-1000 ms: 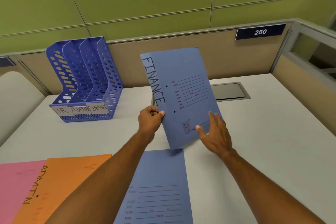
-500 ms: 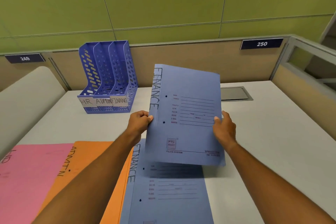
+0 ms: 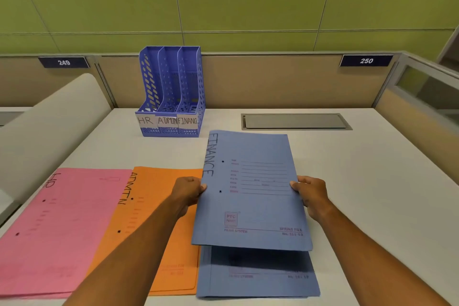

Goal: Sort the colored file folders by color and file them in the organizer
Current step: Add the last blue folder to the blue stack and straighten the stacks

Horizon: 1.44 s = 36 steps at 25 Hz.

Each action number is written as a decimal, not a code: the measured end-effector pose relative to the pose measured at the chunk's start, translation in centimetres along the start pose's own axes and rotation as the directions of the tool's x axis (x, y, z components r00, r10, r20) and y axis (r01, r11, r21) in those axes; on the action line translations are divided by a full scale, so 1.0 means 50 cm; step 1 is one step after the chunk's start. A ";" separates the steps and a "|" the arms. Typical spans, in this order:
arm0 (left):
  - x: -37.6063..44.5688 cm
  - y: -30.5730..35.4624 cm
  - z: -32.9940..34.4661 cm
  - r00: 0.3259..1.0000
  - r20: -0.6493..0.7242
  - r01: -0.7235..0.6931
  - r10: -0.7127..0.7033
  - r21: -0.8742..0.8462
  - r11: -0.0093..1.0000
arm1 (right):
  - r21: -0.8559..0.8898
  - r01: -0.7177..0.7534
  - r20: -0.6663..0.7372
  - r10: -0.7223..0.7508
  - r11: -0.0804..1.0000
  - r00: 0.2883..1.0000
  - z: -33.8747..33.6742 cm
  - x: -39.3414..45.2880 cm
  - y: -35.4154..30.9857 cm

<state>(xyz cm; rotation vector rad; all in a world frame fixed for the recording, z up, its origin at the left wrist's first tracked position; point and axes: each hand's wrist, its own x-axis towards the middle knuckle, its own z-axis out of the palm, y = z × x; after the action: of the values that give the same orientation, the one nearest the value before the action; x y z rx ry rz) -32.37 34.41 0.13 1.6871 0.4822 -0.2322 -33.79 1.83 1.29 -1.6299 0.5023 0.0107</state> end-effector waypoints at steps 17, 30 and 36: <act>-0.109 -0.059 0.001 0.991 0.104 0.025 -0.078 0.435 0.900 | -0.496 -0.212 -0.214 0.118 0.842 0.970 0.002 -0.062 0.082; -0.130 -0.075 -0.036 0.963 0.095 -0.254 0.253 0.641 0.725 | -0.721 0.142 0.015 -0.189 0.678 0.982 0.079 -0.146 0.036; -0.169 -0.073 -0.057 0.934 0.103 -0.269 0.341 0.832 0.486 | -0.822 0.436 0.324 -0.328 0.366 0.887 0.149 -0.163 0.024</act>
<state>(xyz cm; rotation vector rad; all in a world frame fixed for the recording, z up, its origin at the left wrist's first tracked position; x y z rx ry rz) -41.85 36.05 0.90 2.7247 0.0743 -0.1324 -39.42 11.43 1.58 -2.7664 -0.0582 0.0082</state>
